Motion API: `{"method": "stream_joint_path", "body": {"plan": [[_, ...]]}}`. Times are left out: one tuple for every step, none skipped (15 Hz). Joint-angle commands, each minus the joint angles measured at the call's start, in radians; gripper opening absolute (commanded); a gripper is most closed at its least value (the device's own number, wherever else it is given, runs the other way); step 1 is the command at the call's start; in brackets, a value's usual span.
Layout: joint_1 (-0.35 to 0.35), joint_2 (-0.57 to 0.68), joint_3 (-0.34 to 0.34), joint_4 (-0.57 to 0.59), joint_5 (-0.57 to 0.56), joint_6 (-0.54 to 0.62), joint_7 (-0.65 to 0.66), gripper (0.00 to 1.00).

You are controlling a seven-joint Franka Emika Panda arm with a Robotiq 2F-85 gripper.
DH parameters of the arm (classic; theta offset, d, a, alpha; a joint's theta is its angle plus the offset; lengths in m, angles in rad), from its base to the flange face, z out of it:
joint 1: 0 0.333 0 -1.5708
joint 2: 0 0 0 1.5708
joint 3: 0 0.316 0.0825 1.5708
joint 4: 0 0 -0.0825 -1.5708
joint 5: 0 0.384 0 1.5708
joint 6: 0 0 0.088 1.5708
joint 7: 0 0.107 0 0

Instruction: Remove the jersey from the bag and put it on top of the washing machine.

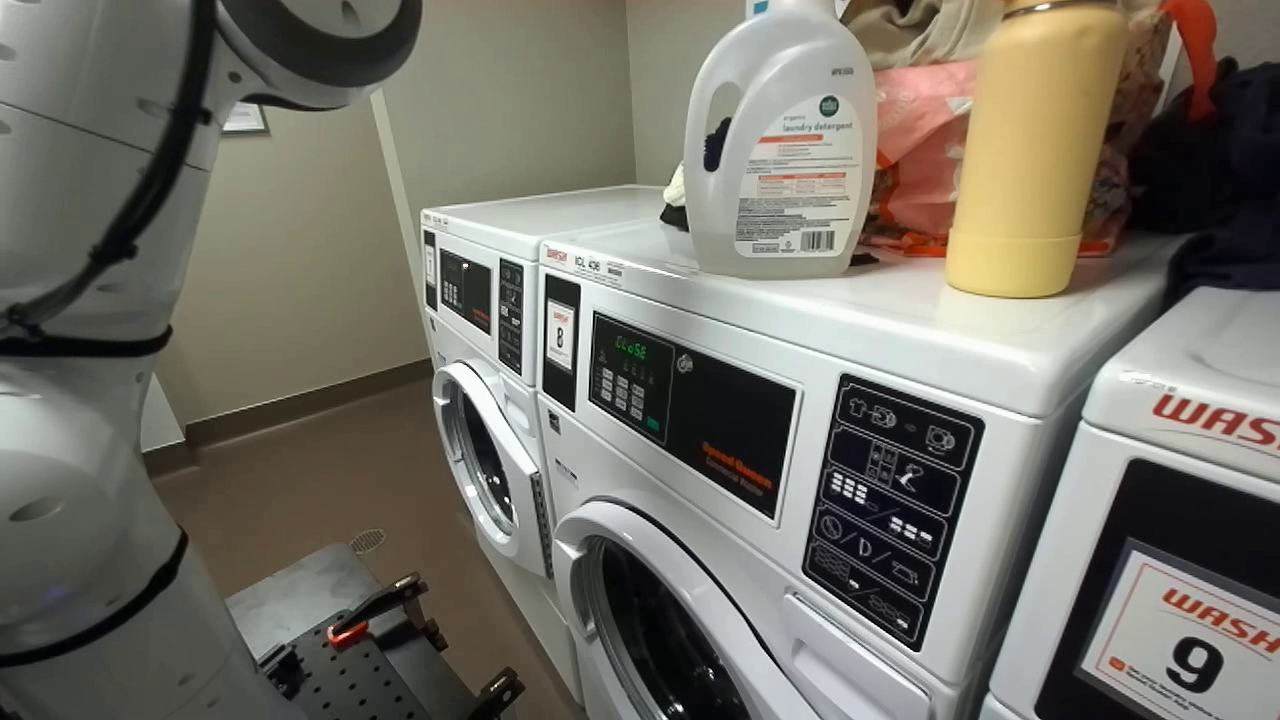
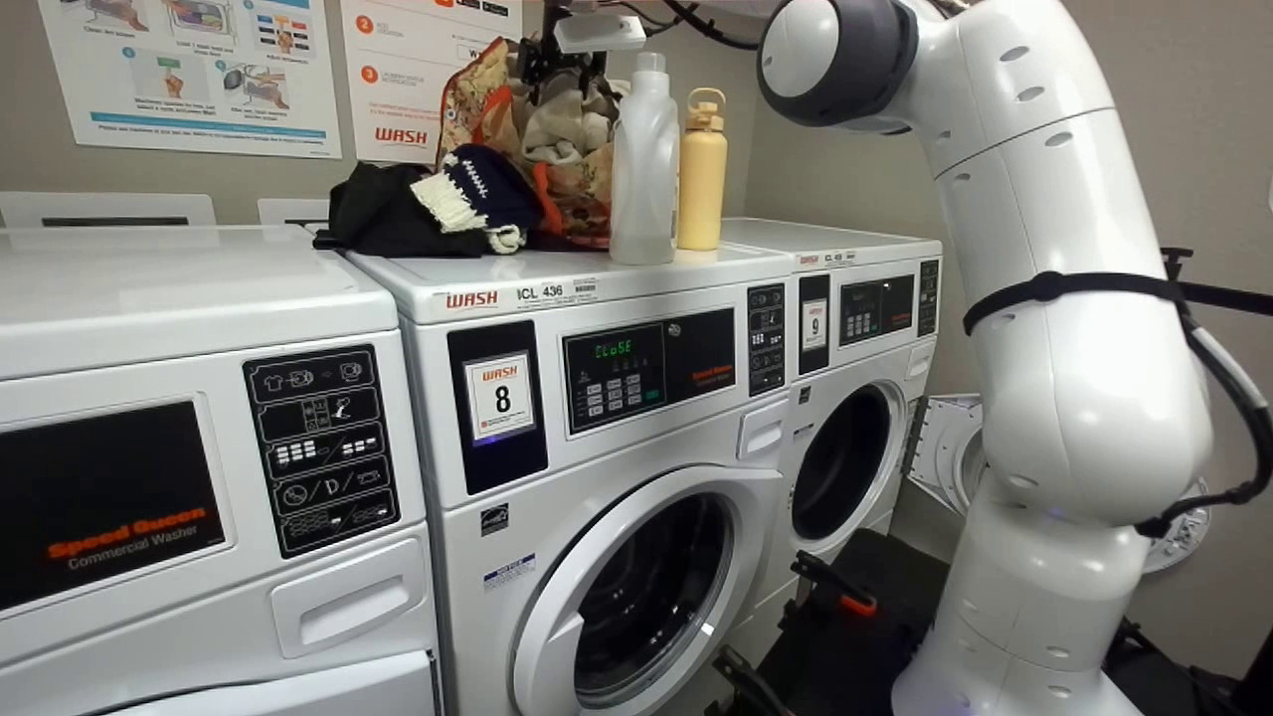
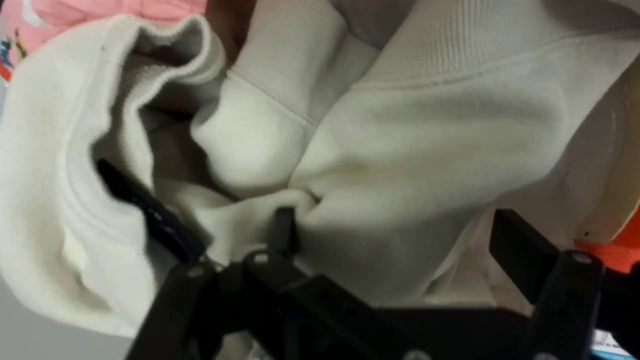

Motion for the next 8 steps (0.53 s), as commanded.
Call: {"method": "stream_joint_path", "body": {"plan": [[0.007,0.052,-0.009,0.057,-0.012,-0.030,0.017,1.00],[0.008,0.062,-0.011,0.060,-0.014,-0.031,0.019,1.00],[0.008,0.071,-0.013,0.063,-0.017,-0.031,0.020,1.00],[0.008,0.079,-0.016,0.065,-0.020,-0.033,0.022,1.00],[0.009,0.087,-0.021,0.069,-0.026,-0.032,0.026,0.75],[0.010,0.092,-0.024,0.072,-0.029,-0.033,0.027,0.72],[0.012,0.096,-0.031,0.073,-0.039,-0.031,0.031,0.66],[0.013,0.100,-0.035,0.076,-0.048,-0.032,0.036,0.56]]}}
